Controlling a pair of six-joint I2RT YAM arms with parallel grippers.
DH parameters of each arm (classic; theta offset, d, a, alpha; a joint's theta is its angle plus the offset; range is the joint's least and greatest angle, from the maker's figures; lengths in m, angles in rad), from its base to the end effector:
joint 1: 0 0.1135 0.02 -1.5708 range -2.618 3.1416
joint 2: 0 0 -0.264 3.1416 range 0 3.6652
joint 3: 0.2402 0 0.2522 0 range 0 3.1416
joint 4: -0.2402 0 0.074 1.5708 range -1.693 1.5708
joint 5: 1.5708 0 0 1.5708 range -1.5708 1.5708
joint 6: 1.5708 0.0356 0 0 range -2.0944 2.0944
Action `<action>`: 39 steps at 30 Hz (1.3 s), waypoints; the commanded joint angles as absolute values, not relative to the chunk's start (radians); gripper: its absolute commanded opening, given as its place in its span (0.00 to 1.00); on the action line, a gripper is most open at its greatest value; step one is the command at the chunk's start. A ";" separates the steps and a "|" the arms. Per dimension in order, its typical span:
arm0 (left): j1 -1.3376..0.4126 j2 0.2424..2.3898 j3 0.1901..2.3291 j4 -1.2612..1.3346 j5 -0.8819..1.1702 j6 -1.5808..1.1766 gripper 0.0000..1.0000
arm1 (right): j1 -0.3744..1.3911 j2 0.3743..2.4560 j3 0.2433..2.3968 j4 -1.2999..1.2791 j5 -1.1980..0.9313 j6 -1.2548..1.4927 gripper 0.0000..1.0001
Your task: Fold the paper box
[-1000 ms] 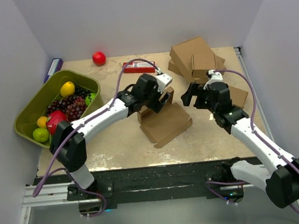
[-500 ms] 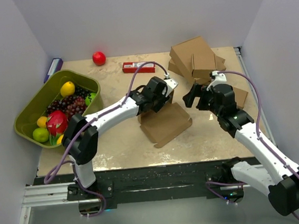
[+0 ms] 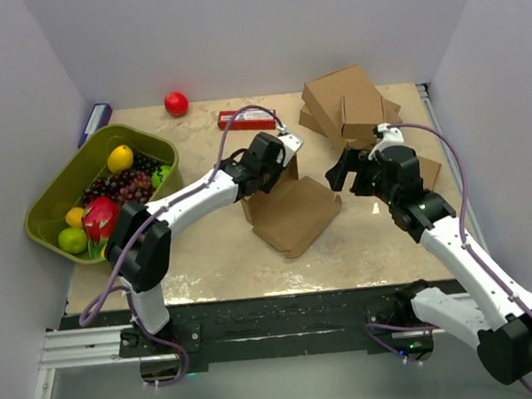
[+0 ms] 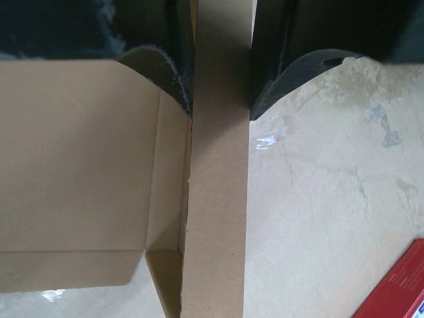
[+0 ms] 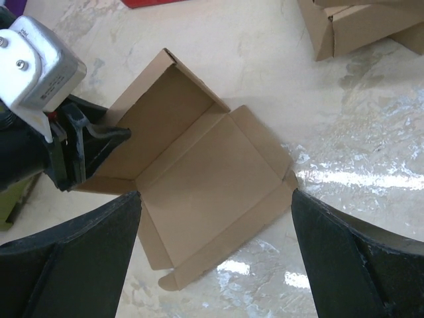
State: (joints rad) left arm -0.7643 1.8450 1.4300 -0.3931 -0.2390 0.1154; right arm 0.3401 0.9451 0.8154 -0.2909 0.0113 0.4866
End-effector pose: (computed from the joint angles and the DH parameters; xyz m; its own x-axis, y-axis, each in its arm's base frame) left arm 0.3053 -0.2810 0.2453 -0.4546 0.5908 -0.6666 0.6107 0.7515 0.2496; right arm 0.2038 0.0717 0.3105 -0.4917 0.3220 -0.8090 -0.1062 0.9000 0.4228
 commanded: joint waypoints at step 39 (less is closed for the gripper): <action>-0.489 1.738 1.312 -0.187 0.354 -0.196 0.20 | 0.337 1.140 0.647 -0.107 -0.150 0.720 0.54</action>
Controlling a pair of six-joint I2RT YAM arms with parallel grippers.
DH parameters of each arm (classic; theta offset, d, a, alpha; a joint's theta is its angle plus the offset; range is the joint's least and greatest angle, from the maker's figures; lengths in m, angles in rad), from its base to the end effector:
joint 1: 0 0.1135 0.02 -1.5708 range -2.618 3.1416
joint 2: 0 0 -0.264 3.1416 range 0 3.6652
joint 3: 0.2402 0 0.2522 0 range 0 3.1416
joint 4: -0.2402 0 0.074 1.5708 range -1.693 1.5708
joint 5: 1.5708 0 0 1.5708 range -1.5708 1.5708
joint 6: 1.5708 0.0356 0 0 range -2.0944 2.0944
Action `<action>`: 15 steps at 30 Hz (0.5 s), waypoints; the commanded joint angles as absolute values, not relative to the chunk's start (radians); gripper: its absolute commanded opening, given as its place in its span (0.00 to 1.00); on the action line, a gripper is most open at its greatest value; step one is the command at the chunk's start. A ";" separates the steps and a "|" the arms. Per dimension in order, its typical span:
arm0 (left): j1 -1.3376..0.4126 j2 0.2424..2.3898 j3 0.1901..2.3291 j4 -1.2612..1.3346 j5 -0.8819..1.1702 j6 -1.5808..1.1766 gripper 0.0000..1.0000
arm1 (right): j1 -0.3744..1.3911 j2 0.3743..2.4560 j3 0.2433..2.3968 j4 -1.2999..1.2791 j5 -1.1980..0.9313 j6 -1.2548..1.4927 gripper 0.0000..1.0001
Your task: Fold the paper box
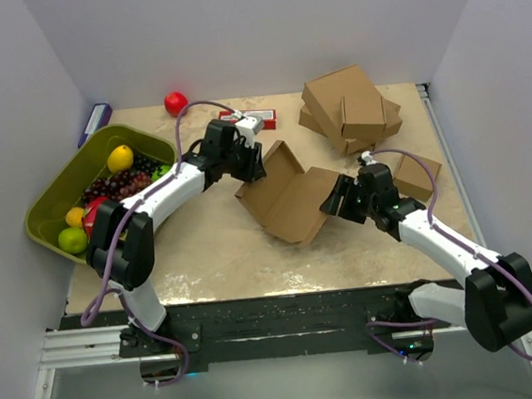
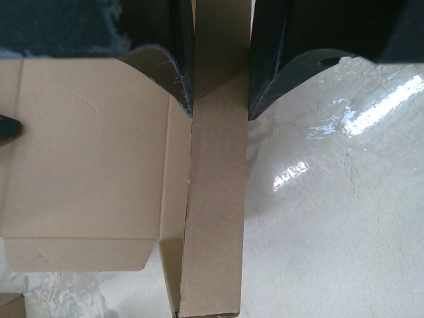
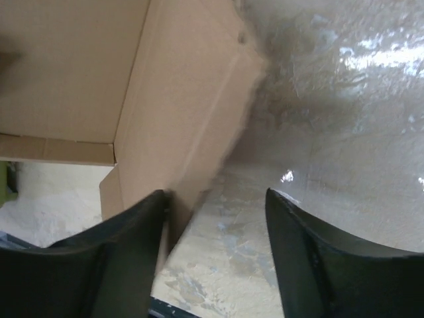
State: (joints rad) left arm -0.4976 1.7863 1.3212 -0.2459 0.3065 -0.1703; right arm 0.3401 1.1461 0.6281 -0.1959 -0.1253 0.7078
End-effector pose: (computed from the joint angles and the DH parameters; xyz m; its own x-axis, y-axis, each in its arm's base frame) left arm 0.3500 -0.2023 0.2447 -0.6763 0.1835 -0.7134 0.5493 0.7709 -0.3225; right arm 0.2214 0.0830 0.2133 -0.7421 0.4217 -0.5211 0.0822 0.8287 0.5536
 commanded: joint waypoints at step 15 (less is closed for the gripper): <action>-0.477 1.701 1.302 -0.156 0.406 -0.157 0.84 | 0.337 1.127 0.781 -0.256 -0.103 0.592 0.00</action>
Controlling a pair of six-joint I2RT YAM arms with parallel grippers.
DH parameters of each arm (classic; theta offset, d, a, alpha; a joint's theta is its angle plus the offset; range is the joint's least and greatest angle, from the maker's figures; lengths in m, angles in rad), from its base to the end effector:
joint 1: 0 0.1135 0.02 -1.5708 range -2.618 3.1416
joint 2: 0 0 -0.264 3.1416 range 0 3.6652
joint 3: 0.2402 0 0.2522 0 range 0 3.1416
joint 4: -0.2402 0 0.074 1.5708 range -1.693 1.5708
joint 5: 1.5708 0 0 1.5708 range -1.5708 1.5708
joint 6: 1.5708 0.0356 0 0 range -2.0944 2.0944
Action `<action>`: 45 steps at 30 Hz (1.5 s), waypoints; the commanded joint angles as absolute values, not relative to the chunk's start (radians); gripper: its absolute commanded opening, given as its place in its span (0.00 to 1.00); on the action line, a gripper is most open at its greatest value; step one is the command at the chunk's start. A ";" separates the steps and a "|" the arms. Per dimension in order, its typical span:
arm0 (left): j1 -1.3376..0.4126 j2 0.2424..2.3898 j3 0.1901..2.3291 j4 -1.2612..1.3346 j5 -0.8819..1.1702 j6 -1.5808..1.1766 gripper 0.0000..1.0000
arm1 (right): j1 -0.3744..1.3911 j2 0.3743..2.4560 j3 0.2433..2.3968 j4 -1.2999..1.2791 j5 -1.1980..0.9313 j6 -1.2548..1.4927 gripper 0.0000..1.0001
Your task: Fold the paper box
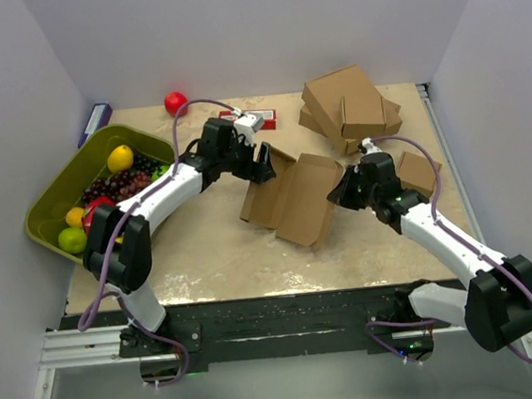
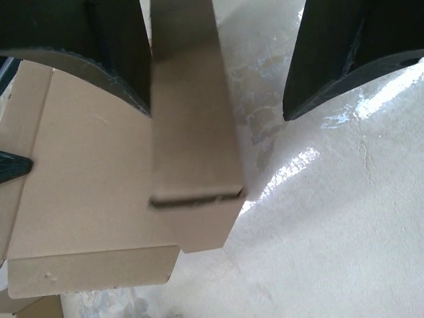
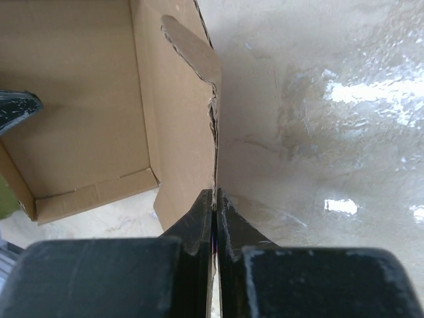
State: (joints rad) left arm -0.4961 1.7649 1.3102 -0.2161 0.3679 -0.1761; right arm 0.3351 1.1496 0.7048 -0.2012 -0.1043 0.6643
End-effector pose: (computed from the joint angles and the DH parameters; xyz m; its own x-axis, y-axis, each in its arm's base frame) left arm 0.3469 -0.2023 0.2522 -0.6594 0.1710 -0.7320 0.5854 0.7277 -0.3573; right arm 0.2314 0.0845 0.2373 -0.6977 0.4063 -0.5901 0.0312 0.8400 0.5416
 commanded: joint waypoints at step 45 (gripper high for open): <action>-0.394 1.494 1.344 -0.480 1.061 0.400 1.00 | 0.657 1.298 1.338 -0.862 -0.399 -0.034 0.00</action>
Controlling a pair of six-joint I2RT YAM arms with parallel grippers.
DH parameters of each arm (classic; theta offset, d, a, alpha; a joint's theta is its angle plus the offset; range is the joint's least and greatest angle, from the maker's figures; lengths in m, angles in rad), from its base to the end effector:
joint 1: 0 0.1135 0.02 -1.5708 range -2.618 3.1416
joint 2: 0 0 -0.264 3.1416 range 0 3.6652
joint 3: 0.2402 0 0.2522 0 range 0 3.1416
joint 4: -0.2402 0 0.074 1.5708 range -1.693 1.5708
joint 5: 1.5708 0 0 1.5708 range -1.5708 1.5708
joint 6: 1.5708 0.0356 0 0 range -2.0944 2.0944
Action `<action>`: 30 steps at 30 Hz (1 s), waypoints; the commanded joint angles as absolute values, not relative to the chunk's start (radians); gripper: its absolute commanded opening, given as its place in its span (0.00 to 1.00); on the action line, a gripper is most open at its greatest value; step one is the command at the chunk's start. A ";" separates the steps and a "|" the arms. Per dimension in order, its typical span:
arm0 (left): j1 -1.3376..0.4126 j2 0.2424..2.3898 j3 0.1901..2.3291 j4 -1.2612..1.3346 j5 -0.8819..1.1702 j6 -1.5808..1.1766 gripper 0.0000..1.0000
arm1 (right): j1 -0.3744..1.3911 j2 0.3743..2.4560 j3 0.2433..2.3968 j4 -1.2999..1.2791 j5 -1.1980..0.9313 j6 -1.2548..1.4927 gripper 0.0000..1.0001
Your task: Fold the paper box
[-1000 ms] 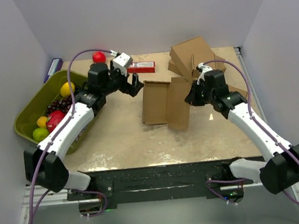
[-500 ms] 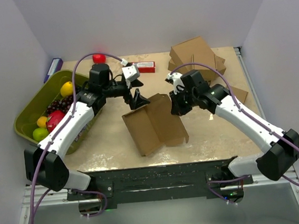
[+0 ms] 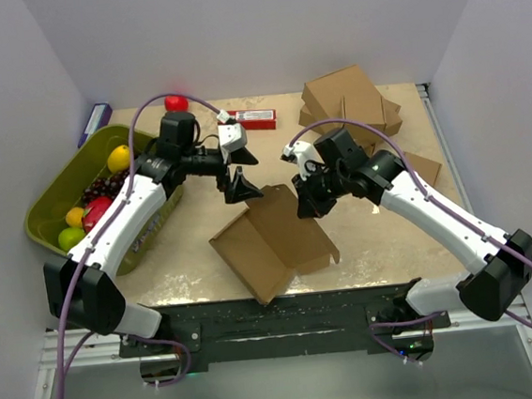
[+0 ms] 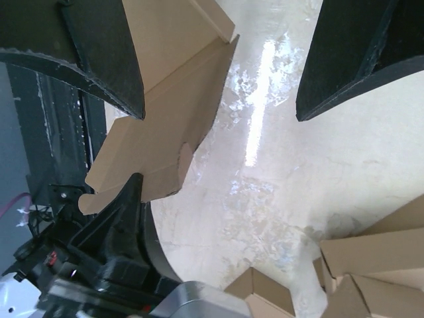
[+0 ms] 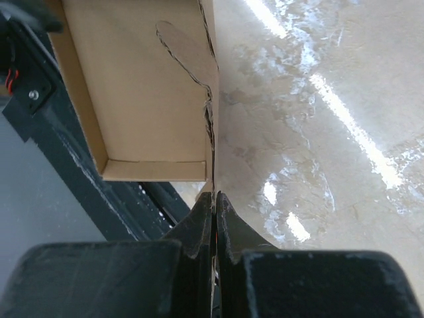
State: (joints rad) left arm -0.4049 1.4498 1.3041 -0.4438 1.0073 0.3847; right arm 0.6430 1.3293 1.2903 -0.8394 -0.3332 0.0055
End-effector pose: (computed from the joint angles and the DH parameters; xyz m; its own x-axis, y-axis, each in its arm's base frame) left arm 0.2791 -0.1524 0.3477 -0.1523 0.2834 -0.9468 0.9855 0.1163 -0.1237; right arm 0.2113 0.1728 0.3374 -0.6200 -0.4580 -0.6370 -0.7303 0.6336 0.2553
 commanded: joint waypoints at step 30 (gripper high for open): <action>-0.466 1.588 1.359 -0.531 1.131 0.416 0.01 | 0.660 1.276 1.351 -0.841 -0.265 -0.035 0.00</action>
